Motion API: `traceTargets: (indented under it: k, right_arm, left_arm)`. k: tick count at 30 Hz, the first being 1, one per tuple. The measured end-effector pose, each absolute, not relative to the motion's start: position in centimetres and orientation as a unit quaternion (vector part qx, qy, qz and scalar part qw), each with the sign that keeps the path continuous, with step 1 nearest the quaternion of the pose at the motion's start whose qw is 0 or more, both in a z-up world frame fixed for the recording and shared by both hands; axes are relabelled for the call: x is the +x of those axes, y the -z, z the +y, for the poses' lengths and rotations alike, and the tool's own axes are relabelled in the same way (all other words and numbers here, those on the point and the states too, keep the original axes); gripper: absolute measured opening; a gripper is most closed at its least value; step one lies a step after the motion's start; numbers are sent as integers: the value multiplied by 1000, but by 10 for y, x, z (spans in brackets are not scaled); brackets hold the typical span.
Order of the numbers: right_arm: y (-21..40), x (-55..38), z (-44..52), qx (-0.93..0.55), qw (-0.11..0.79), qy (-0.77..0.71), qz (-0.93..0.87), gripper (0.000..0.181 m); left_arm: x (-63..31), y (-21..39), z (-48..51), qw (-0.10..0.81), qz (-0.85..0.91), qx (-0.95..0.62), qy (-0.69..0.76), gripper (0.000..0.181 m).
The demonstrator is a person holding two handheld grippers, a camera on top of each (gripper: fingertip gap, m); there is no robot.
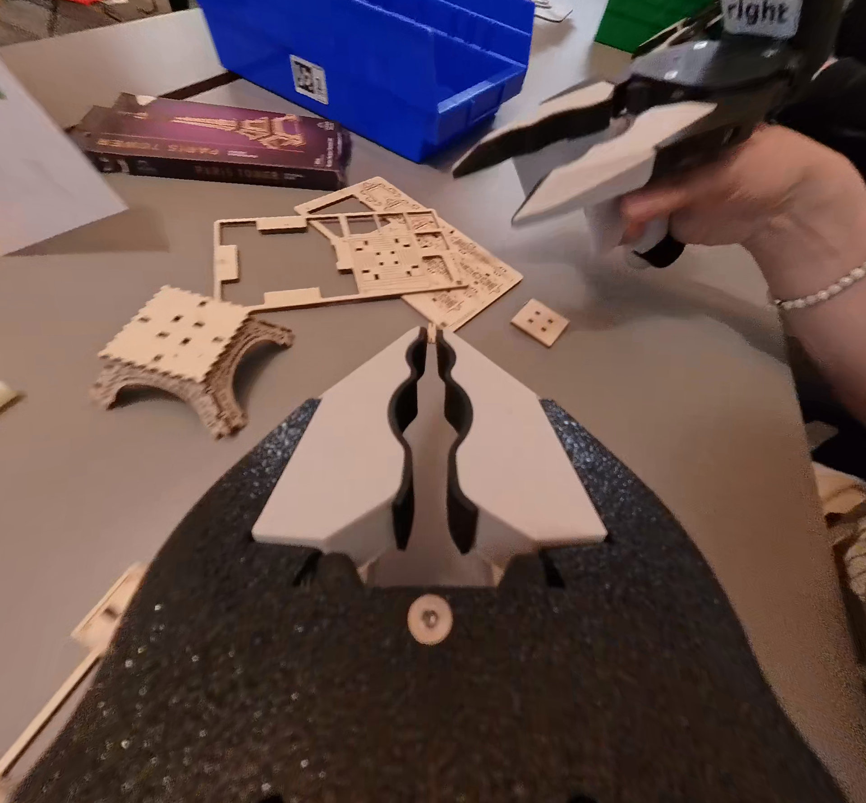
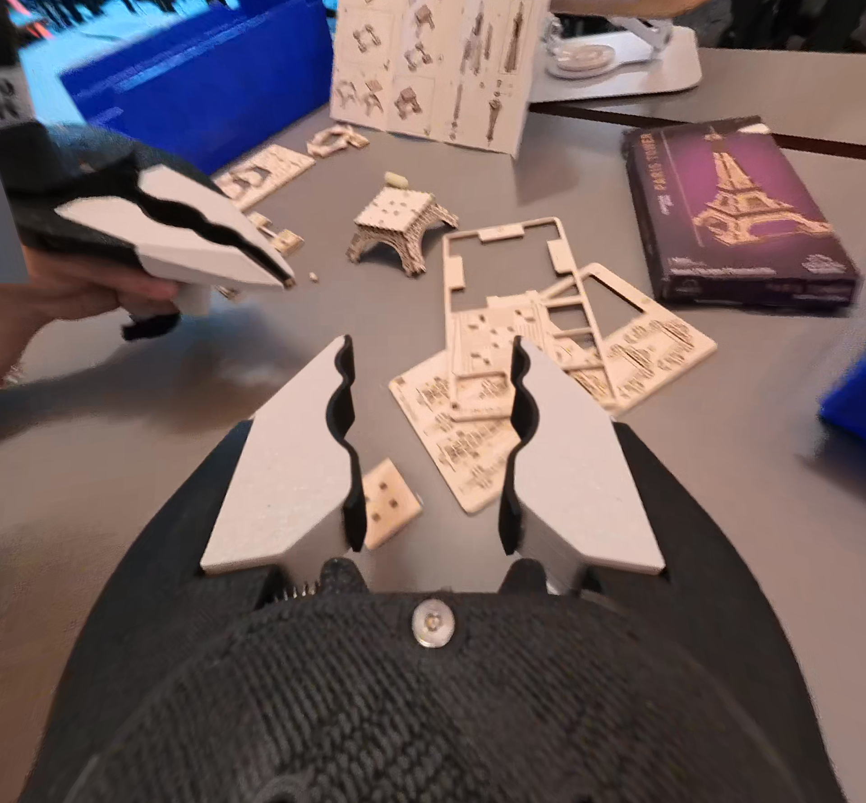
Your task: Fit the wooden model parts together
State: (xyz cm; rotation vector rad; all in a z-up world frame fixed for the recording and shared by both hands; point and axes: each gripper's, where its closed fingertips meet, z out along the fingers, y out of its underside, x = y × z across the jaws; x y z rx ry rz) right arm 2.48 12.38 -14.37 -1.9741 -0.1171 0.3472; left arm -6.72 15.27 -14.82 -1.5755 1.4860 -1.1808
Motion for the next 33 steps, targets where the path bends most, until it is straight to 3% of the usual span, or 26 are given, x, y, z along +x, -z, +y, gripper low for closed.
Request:
traceTargets:
  k: [3, 6, 10, 21, 33]
  right_arm:
    - [113, 2, 149, -791, 579, -189, -54, 67]
    - [94, 4, 189, -766, 620, -157, -65, 61]
    - [108, 6, 222, -789, 596, -115, -95, 66]
    - [92, -5, 202, -697, 687, -163, -123, 56]
    - [102, -15, 208, -707, 674, -176, -123, 55]
  left_arm:
    - [-91, 144, 170, 340, 548, -609, 462, 1]
    - [-111, 138, 175, 292, 506, -623, 520, 1]
    - [-135, 143, 198, 282, 468, -650, 528, 1]
    - [-144, 135, 212, 276, 422, -648, 571, 1]
    - [-144, 140, 205, 255, 429, -650, 573, 1]
